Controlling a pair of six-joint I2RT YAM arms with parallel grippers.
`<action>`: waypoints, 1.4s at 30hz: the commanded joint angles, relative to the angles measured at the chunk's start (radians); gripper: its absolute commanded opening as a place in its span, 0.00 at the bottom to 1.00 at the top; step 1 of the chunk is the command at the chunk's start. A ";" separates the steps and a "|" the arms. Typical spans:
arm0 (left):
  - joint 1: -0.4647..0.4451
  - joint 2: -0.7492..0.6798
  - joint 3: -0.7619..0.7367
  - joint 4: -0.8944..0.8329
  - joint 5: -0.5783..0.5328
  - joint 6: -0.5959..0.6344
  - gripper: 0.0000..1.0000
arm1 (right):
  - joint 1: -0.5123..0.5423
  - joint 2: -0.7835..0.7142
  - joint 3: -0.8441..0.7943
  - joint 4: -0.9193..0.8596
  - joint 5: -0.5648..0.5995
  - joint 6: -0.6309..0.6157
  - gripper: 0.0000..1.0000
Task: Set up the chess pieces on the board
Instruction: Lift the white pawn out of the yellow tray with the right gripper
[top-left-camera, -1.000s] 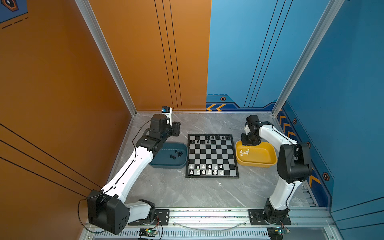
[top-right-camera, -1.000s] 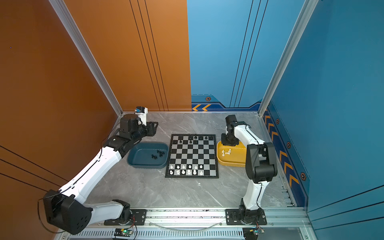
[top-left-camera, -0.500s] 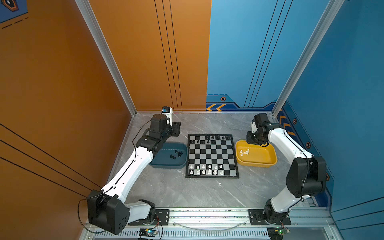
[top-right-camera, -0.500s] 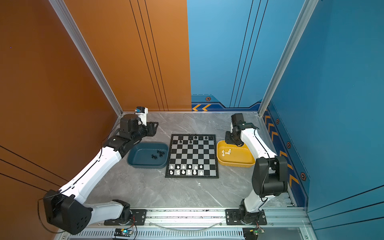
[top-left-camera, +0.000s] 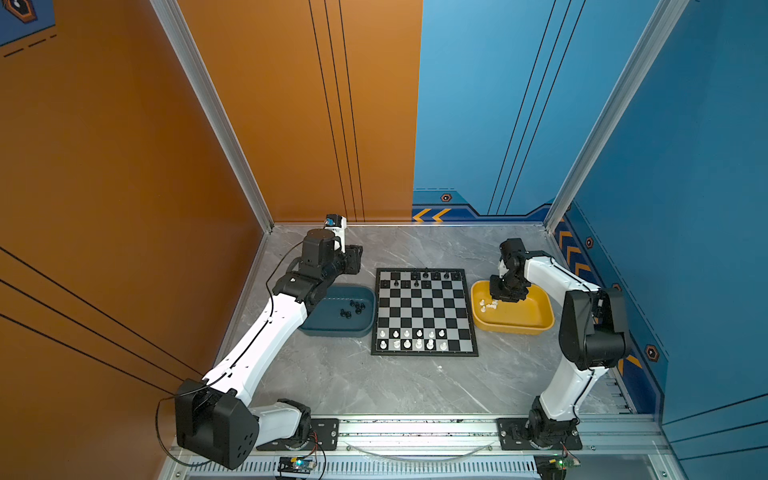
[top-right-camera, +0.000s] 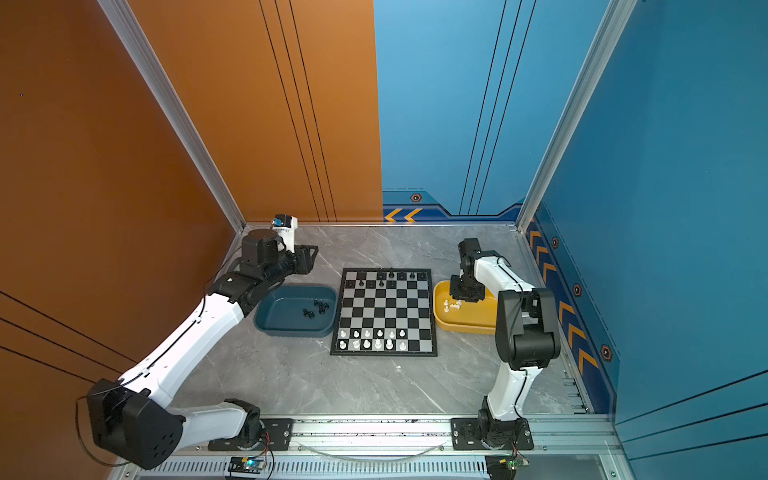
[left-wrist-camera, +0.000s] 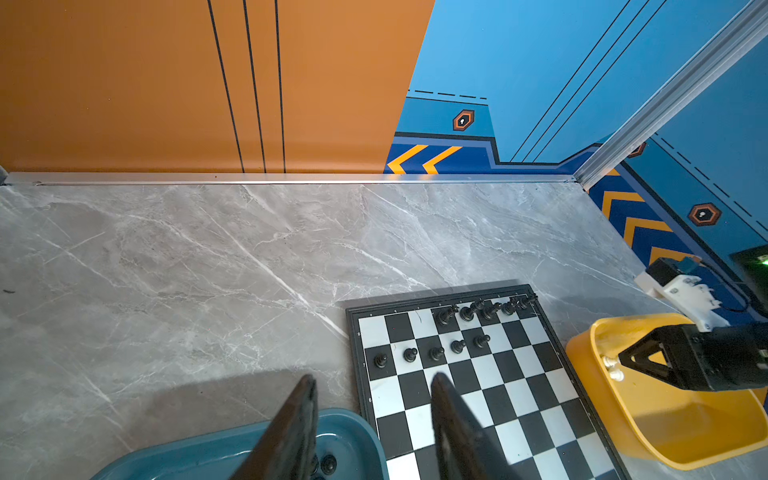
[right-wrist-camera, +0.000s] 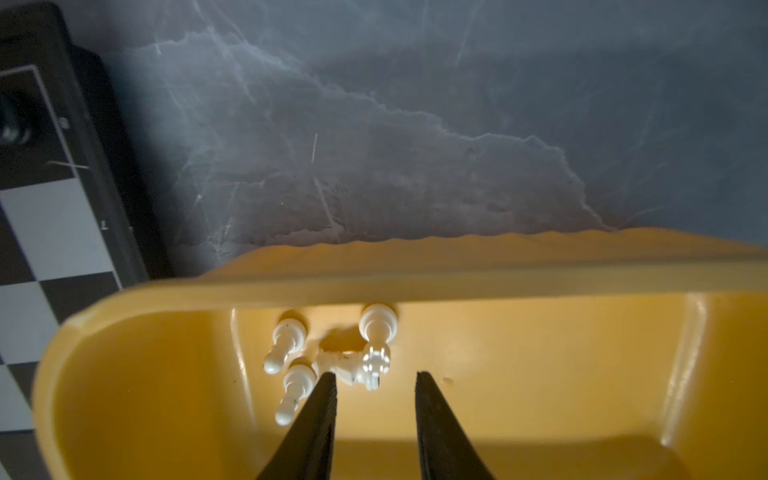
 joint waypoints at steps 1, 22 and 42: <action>-0.005 -0.018 -0.004 -0.022 0.007 -0.007 0.46 | -0.007 0.023 0.034 0.010 0.011 0.015 0.35; -0.021 -0.003 0.015 -0.032 -0.003 -0.005 0.46 | -0.023 0.071 0.046 0.028 -0.010 0.025 0.22; -0.023 -0.013 0.011 -0.042 -0.019 0.008 0.46 | -0.021 -0.017 0.047 -0.015 0.018 0.032 0.00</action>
